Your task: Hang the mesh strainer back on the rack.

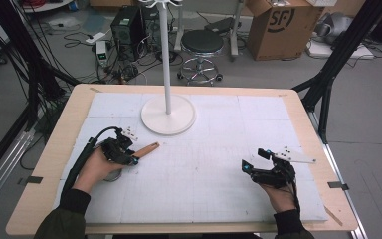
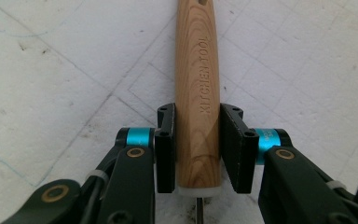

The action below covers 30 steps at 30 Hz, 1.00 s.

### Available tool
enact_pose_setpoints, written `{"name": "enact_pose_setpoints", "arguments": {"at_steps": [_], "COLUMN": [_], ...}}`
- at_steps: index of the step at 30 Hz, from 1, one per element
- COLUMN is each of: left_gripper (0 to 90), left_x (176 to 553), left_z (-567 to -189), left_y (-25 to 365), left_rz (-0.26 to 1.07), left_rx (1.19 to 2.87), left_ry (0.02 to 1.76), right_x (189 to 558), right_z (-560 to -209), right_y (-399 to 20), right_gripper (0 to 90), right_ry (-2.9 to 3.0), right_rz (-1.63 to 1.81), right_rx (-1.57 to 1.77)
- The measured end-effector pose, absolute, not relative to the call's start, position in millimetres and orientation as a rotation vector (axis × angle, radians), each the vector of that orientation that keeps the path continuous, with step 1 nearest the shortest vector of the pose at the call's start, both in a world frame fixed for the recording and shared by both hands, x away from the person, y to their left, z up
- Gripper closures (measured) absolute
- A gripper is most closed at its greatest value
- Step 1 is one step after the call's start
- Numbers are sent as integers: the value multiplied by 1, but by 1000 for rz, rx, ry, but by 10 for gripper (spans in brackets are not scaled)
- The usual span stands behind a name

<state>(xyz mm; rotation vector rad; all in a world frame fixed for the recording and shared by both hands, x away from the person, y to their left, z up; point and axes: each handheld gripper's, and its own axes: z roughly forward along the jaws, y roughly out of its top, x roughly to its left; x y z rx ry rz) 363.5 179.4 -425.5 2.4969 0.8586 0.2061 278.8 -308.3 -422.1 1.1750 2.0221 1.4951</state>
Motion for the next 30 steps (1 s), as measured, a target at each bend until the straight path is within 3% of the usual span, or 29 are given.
{"name": "enact_pose_setpoints", "arguments": {"at_steps": [16,30], "left_gripper": [705,707], "left_x": [357,352], "left_z": [-405,-405], "left_y": [206,208], "left_rz": [163,239], "left_rx": [2242,2198], "left_ry": [868,811], "right_x": [279,279], "right_z": [-422,-422], "right_y": [-309,-310], "right_gripper": [147,147], "right_ry": [2014,1999], "right_rz": [1491,1487], "right_rx": [1184,1185]}}
